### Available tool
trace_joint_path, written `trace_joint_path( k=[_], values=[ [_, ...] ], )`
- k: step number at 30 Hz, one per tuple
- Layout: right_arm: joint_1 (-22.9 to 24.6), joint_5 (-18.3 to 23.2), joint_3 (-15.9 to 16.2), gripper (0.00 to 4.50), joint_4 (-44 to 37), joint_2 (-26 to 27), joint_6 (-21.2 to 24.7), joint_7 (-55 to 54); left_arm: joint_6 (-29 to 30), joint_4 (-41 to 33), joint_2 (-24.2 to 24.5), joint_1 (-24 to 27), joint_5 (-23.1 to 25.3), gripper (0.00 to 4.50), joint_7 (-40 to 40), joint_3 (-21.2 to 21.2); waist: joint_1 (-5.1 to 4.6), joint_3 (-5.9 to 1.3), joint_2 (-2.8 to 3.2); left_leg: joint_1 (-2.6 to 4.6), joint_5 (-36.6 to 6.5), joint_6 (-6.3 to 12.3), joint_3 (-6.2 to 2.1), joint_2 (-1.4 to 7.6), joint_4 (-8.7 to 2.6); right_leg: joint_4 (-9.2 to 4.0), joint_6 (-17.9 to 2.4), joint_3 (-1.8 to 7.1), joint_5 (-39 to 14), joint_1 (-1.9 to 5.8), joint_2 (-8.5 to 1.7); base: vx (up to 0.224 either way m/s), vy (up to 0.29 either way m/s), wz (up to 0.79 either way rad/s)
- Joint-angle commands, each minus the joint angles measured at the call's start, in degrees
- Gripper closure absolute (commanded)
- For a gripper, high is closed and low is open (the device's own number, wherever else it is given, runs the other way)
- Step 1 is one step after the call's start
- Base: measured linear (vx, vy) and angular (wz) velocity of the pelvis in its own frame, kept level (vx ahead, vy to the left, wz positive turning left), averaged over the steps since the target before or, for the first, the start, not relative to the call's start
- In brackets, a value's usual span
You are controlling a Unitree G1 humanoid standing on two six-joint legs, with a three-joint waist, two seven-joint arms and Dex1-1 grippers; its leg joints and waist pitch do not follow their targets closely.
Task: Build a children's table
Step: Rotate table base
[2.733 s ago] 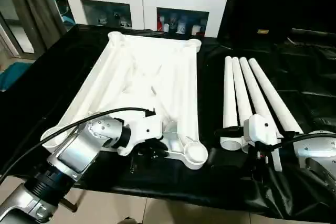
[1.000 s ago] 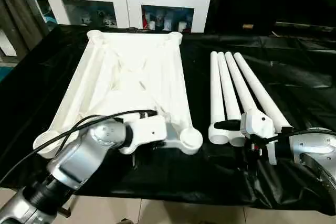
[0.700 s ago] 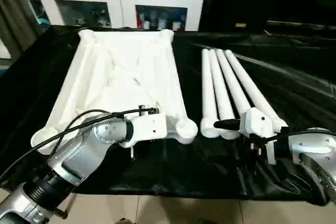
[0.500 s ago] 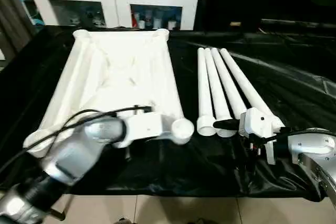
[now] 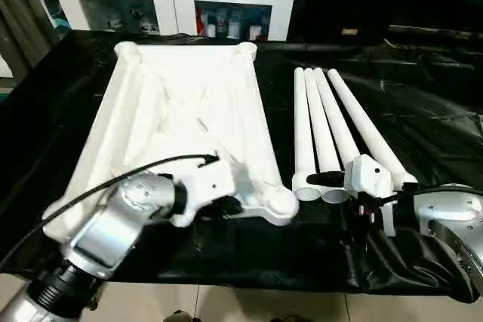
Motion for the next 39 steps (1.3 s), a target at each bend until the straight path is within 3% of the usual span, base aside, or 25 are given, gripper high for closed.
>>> trace_joint_path(
  k=[1,9,11,13,20,24,26,27,28,29,30,31,32,34,35,36,37,38,39],
  values=[
    [-0.13,-0.7,-0.41,0.0,-0.1,-0.8,-0.25,0.11,0.31,-3.78,0.26,-0.31,-1.53,4.48,-0.79,1.03,0.33,-3.56,0.11,0.4,-7.77,3.84,-1.35,3.77,-4.44,-4.38,-14.77,3.4,-7.83,3.54,-4.52,0.0,0.0,0.0],
    [-0.37,-1.0,-0.71,0.0,0.3,-0.93,-0.41,-0.23,0.13,-2.16,2.84,-2.76,1.32,4.48,0.34,1.62,0.27,-3.63,0.2,0.45,-8.44,2.42,-1.44,3.62,-4.48,-4.56,-12.36,3.33,-11.23,3.26,-4.16,0.0,0.0,0.0],
    [-0.42,-0.98,-0.73,0.0,0.34,-0.91,-0.45,-0.35,0.32,-1.89,3.04,-2.99,1.54,4.06,0.72,1.82,0.24,-3.65,0.13,0.32,-8.18,2.45,-1.44,3.59,-4.46,-4.55,-12.32,3.34,-10.86,3.38,-4.19,0.0,0.0,0.0],
    [-0.42,-0.69,-0.92,0.0,0.14,-0.72,-0.37,-0.62,1.11,-1.84,3.54,-3.45,1.34,3.92,0.68,2.68,0.24,-3.71,0.18,0.31,-8.09,2.44,-1.45,3.55,-4.41,-4.49,-12.24,3.29,-10.99,3.38,-4.18,0.0,0.0,0.0],
    [1.85,0.74,-3.0,0.0,-0.49,1.11,-0.61,-2.42,5.92,-7.23,5.2,-2.02,-5.28,3.31,-2.39,6.65,0.76,-3.81,0.32,0.42,-6.92,2.52,-1.44,3.64,-4.39,-4.18,-13.46,3.23,-9.22,3.35,-4.28,0.0,0.0,0.0],
    [2.21,2.79,-6.11,0.0,-2.6,2.66,1.31,-5.4,6.28,-9.25,1.78,-1.18,-8.44,2.95,1.29,11.38,0.77,-3.79,-0.26,0.27,-6.25,2.98,-1.29,3.6,-4.34,-4.12,-13.71,3.19,-8.33,3.44,-4.27,0.0,0.0,0.0],
    [2.15,2.84,-6.51,0.0,-2.8,3.18,1.49,-6.3,6.07,-9.21,1.11,-1.01,-8.56,2.77,2.5,12.31,0.87,-3.73,-0.07,0.37,-7.02,2.84,-1.3,3.57,-4.33,-4.32,-13.25,3.17,-9.98,3.34,-4.27,0.0,0.0,0.0],
    [1.37,2.14,-6.97,0.0,-2.31,4.91,2.27,-9.26,4.2,-7.71,-0.86,-1.0,-7.86,2.67,6.03,14.03,0.78,-3.6,-0.24,0.28,-7.77,2.7,-1.27,3.48,-4.4,-4.42,-12.46,3.15,-11.94,3.31,-4.17,0.0,0.0,0.0],
    [-0.61,0.19,-7.99,0.0,-0.41,9.42,3.7,-16.64,-1.09,-3.37,-6.04,-1.34,-4.76,2.59,16.85,17.6,0.69,-3.4,-0.84,0.25,-8.37,2.45,-1.25,3.48,-4.47,-4.83,-11.54,3.13,-14.78,3.14,-4.21,0.0,0.0,0.0],
    [-1.48,-1.06,-8.42,0.0,0.86,12.64,3.99,-21.31,-1.9,-0.59,-9.77,-1.46,-3.76,2.59,23.52,20.26,0.51,-3.33,-0.88,0.1,-8.58,2.02,-1.16,3.32,-4.27,-5.08,-11.25,3.01,-15.85,2.84,-4.0,0.0,0.0,0.0],
    [-1.55,-5.08,-8.12,0.0,2.64,17.18,2.45,-29.05,-4.15,2.39,-16.34,0.02,-3.19,2.43,34.25,24.88,0.18,-3.74,-1.73,0.0,-8.71,0.36,-1.23,3.03,-4.0,-5.39,-9.77,2.66,-19.16,3.13,-4.18,0.0,0.0,0.0],
    [-1.54,-5.15,-8.11,0.0,2.66,17.24,2.42,-29.16,-4.19,2.42,-16.43,0.06,-3.19,2.43,34.39,24.94,0.44,-3.79,-1.43,-0.08,-8.22,-0.1,-1.38,3.07,-4.1,-5.33,-8.98,2.71,-19.62,3.17,-4.3,0.0,0.0,0.0],
    [-0.18,-8.4,-7.66,0.0,2.92,21.04,1.62,-36.0,-6.73,2.4,-19.08,3.53,-1.17,2.28,41.1,26.67,0.62,-3.81,-1.76,-0.03,-8.49,-0.08,-1.44,3.15,-4.35,-5.49,-7.37,2.84,-19.96,2.97,-4.27,0.0,0.0,0.0],
    [-0.18,-8.4,-7.66,0.0,2.92,21.04,1.62,-36.0,-6.73,2.4,-19.08,3.53,-1.17,2.13,41.1,26.67,0.43,-3.81,-1.52,-0.21,-8.17,-0.16,-1.49,3.18,-4.64,-5.31,-6.48,2.89,-18.29,2.94,-4.02,0.0,0.0,0.0],
    [1.04,-8.77,-8.36,0.0,2.21,25.2,2.09,-41.23,-7.25,1.3,-20.33,6.58,0.74,2.04,45.23,27.72,0.57,-4.08,-1.02,0.16,-8.87,0.02,-1.55,3.15,-4.58,-5.23,-5.88,2.98,-17.33,2.79,-3.86,0.0,0.0,0.0],
    [1.9,-8.79,-9.12,0.0,1.83,27.62,1.74,-44.15,-7.02,0.39,-21.57,8.35,1.62,1.95,47.77,28.45,0.29,-4.21,-1.09,-0.02,-6.91,0.0,-1.57,3.41,-4.58,-4.75,-6.81,3.18,-11.61,2.68,-3.76,0.0,0.0,0.0],
    [2.62,-8.5,-9.85,0.0,1.61,29.49,1.9,-46.28,-6.8,-0.19,-22.37,9.64,1.95,1.88,48.92,28.67,0.23,-4.08,-1.47,-0.13,-7.54,0.3,-1.5,3.33,-4.79,-4.73,-7.06,3.04,-10.59,2.72,-3.55,0.0,0.0,0.0],
    [2.8,-8.45,-10.02,0.0,1.53,30.23,2.06,-46.83,-6.98,-0.18,-22.65,9.94,2.26,1.79,49.25,28.68,0.46,-4.18,-1.29,0.25,-8.12,0.38,-1.48,3.39,-4.69,-4.75,-7.27,3.08,-10.63,2.56,-3.69,0.0,0.0,0.0],
    [3.67,-8.44,-10.48,0.0,1.28,32.76,2.93,-48.54,-7.65,-0.2,-24.38,10.76,3.92,1.69,51.38,28.43,0.41,-4.36,-0.96,0.48,-7.61,-0.2,-1.84,3.78,-4.86,-4.33,-7.6,2.85,-8.03,2.53,-3.06,0.0,0.0,0.0]
  ],
)
